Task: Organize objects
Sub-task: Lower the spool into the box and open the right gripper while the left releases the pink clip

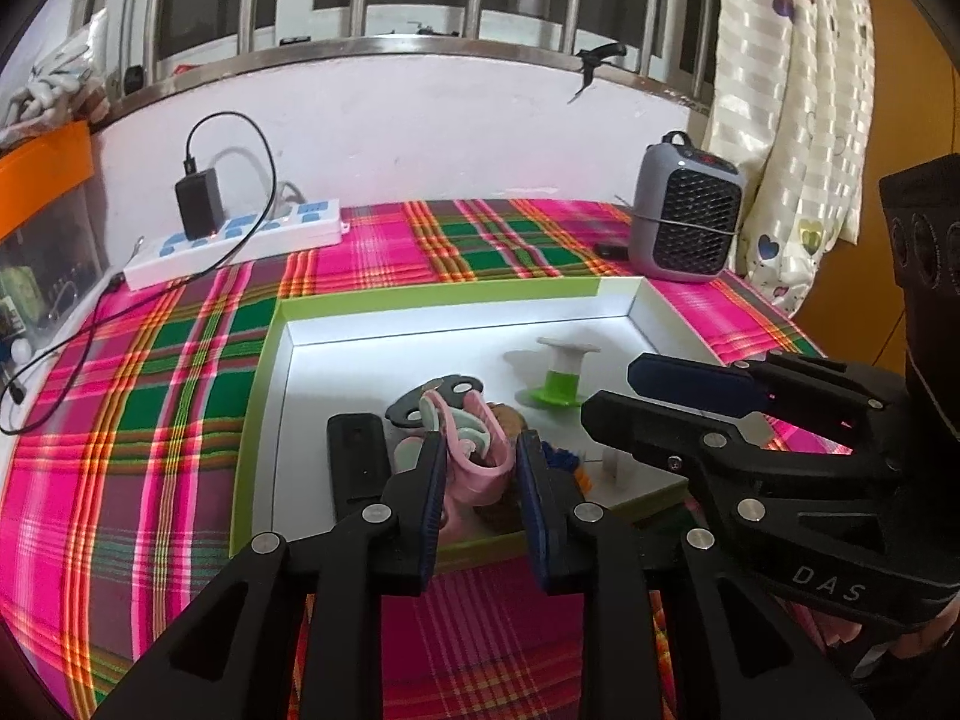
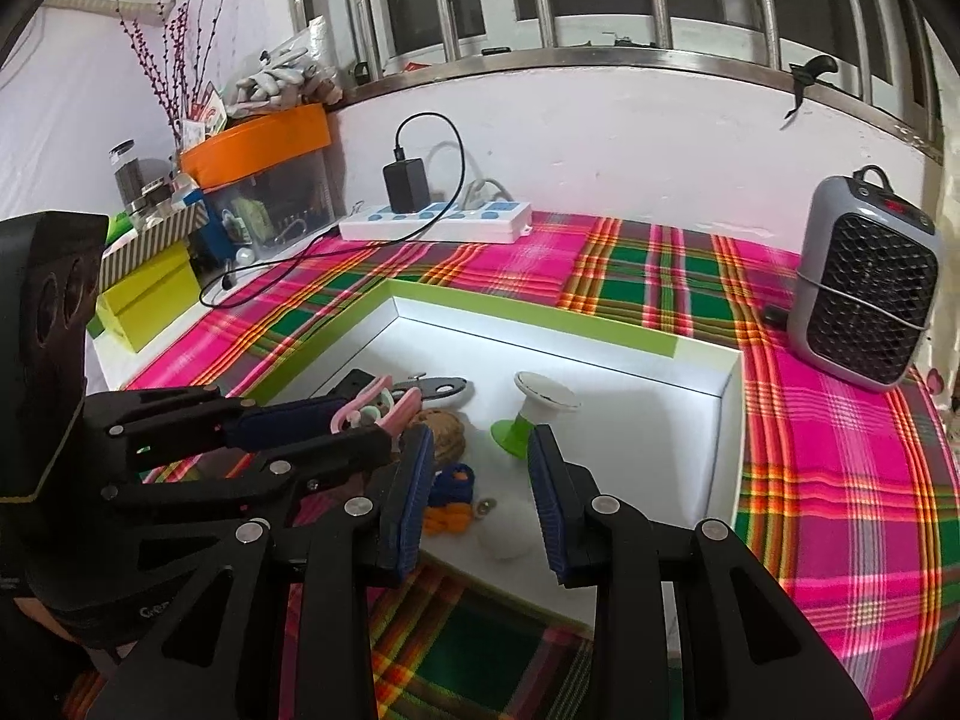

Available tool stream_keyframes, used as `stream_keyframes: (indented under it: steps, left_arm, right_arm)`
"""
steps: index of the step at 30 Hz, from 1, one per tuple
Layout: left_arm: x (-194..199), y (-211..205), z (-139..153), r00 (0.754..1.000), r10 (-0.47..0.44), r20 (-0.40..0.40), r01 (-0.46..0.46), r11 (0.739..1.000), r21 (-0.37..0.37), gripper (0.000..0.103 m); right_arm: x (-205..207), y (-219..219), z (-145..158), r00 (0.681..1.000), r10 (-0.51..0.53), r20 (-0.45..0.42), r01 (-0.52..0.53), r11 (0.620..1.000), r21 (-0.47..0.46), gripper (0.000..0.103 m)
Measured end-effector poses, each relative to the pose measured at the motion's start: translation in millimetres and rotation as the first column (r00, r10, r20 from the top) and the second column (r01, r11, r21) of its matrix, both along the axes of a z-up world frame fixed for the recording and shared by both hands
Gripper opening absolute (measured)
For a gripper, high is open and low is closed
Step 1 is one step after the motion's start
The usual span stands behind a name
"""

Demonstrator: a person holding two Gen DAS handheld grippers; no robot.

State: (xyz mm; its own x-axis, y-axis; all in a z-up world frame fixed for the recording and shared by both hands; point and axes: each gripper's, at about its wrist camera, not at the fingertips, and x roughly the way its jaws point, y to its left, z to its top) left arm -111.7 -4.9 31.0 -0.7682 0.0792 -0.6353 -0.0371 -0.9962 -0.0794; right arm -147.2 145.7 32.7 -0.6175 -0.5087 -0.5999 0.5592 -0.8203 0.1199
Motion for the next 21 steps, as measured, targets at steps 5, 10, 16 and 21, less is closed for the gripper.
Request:
stream_keyframes:
  steps: [5,10,16,21]
  left_arm:
    - [2,-2,2,1.000,0.001,-0.009,-0.001,1.000,0.017,0.023]
    - [7,-15,10,0.997,0.068,-0.045,-0.065,0.996,0.065,0.023]
    - [7,-27,8,0.993,0.117,-0.025,-0.114,0.990,0.088,0.023]
    - [7,-16,4,0.997,0.083,0.001,-0.083,0.996,0.036,0.023]
  right_arm:
    - [3,6,3,1.000,-0.021,-0.008,0.021,1.000,-0.008,0.034]
    - [5,12,7,0.999,-0.049,-0.021,0.049,0.999,-0.018,0.034]
    - [4,16,9,0.998,-0.063,-0.021,0.062,0.998,-0.027,0.034]
    - [6,14,8,0.999,-0.051,-0.019,0.050,0.999,-0.021,0.034]
